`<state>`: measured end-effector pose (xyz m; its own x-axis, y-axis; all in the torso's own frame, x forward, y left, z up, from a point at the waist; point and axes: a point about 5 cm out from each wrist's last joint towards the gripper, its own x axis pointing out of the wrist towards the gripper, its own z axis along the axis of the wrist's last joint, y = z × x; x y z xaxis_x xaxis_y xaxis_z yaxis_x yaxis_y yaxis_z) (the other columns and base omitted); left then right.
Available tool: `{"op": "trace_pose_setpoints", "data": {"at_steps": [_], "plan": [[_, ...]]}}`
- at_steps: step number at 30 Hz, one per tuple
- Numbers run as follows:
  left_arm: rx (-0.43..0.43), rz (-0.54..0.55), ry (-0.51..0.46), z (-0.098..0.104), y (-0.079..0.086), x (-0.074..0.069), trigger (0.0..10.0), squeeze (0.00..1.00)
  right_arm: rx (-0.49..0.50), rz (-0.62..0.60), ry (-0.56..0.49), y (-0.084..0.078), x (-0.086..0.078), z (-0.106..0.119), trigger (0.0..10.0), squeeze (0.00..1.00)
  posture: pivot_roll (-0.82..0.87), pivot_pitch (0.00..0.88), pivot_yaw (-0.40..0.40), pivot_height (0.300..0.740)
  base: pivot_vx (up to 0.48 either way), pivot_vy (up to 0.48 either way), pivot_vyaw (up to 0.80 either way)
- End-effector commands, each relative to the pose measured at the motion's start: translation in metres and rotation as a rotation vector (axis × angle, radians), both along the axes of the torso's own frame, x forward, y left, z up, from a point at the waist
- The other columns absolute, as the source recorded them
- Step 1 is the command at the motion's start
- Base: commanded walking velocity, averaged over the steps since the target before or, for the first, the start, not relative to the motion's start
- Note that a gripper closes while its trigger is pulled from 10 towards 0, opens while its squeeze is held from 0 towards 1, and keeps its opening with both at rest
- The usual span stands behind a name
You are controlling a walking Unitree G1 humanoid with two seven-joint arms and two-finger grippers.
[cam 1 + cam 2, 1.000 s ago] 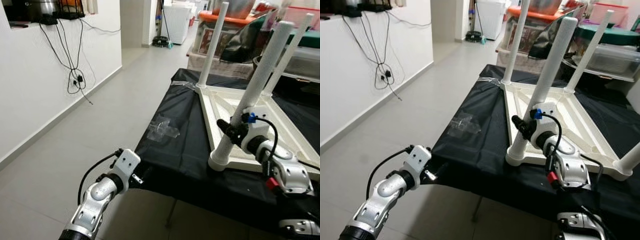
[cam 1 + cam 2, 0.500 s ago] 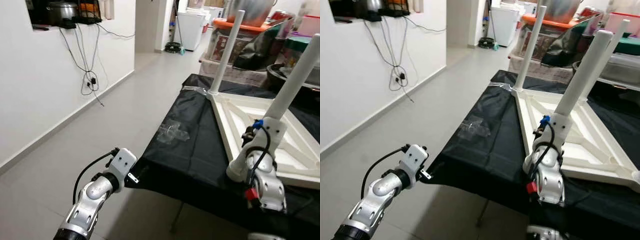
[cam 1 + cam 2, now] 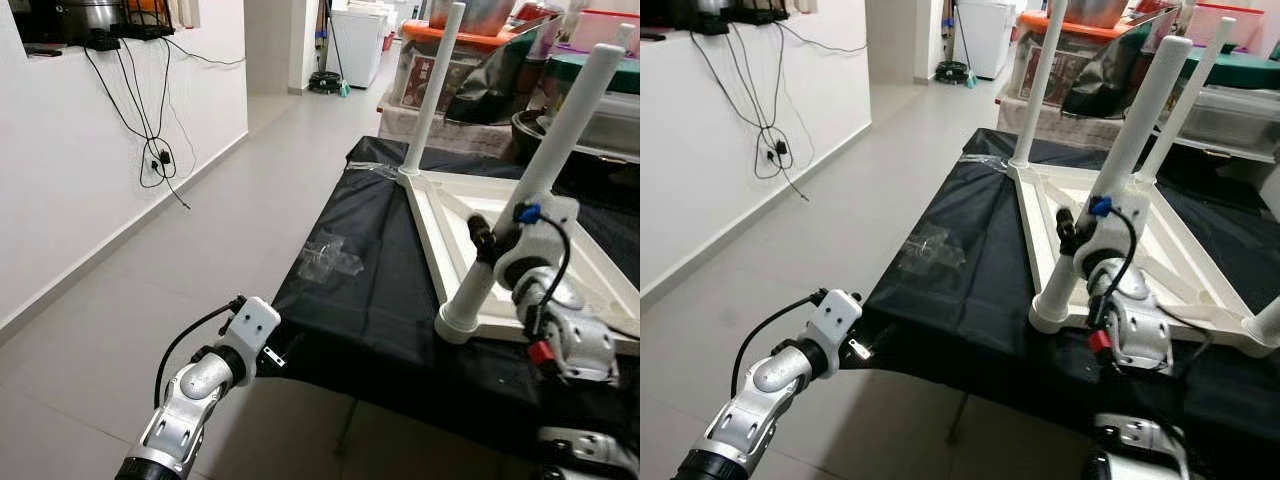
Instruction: Building children table
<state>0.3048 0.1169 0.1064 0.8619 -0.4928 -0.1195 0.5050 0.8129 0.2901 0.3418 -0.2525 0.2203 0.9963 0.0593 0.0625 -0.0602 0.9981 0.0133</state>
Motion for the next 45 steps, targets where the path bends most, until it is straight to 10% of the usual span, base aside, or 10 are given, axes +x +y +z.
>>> {"op": "trace_pose_setpoints", "data": {"at_steps": [1,6,7,26,27,34,35,38,39,45], "plan": [[0.009,-0.009,0.012,-0.003,-0.001,-0.002,10.0,0.00,0.003,0.198,0.000,0.012,-0.004,-0.003,10.0,0.00,0.09,0.000,-0.107,0.740,0.000,0.000,0.00],[0.010,-0.008,0.010,-0.003,-0.001,-0.001,10.0,0.00,0.034,0.362,0.044,0.019,-0.008,-0.014,6.8,0.00,0.10,0.000,-0.110,0.740,0.000,0.000,0.00],[0.009,-0.007,0.010,-0.003,-0.001,-0.001,10.0,0.00,0.037,0.384,0.069,0.025,-0.008,-0.021,0.0,0.00,0.10,0.000,-0.110,0.740,0.000,0.000,0.00],[0.008,-0.013,0.011,-0.002,-0.004,-0.001,10.0,0.00,0.181,-0.507,0.369,0.054,-0.019,-0.080,0.0,0.00,0.09,0.000,-0.106,0.740,0.000,0.000,0.00],[0.008,-0.012,0.012,-0.003,-0.004,-0.002,10.0,0.00,0.173,-0.477,0.374,0.057,-0.017,-0.077,8.3,0.00,0.09,0.000,-0.111,0.740,0.000,0.000,0.00],[0.006,-0.009,0.016,-0.004,-0.004,-0.003,10.0,0.00,0.155,-0.399,0.399,0.060,-0.013,-0.075,10.0,0.00,0.09,0.000,-0.116,0.740,0.000,0.000,0.00],[0.005,-0.007,0.017,-0.005,-0.004,-0.003,10.0,0.00,0.146,-0.358,0.379,0.055,-0.010,-0.072,10.0,1.00,0.09,0.000,-0.117,0.740,0.000,0.000,0.00],[0.005,-0.003,0.018,-0.005,-0.003,-0.004,10.0,0.00,0.149,-0.314,0.337,0.045,-0.007,-0.065,10.0,0.61,0.09,0.000,-0.116,0.740,0.000,0.000,0.00],[0.005,-0.001,0.019,-0.005,-0.002,-0.004,10.0,0.00,0.149,-0.289,0.299,0.038,-0.005,-0.059,10.0,0.00,0.09,0.000,-0.115,0.740,0.000,0.000,0.00],[0.007,-0.004,0.021,-0.005,-0.002,-0.004,10.0,0.00,0.148,-0.025,0.163,0.031,-0.004,-0.040,10.0,0.00,0.09,0.000,-0.109,0.740,0.000,0.000,0.00]]}}
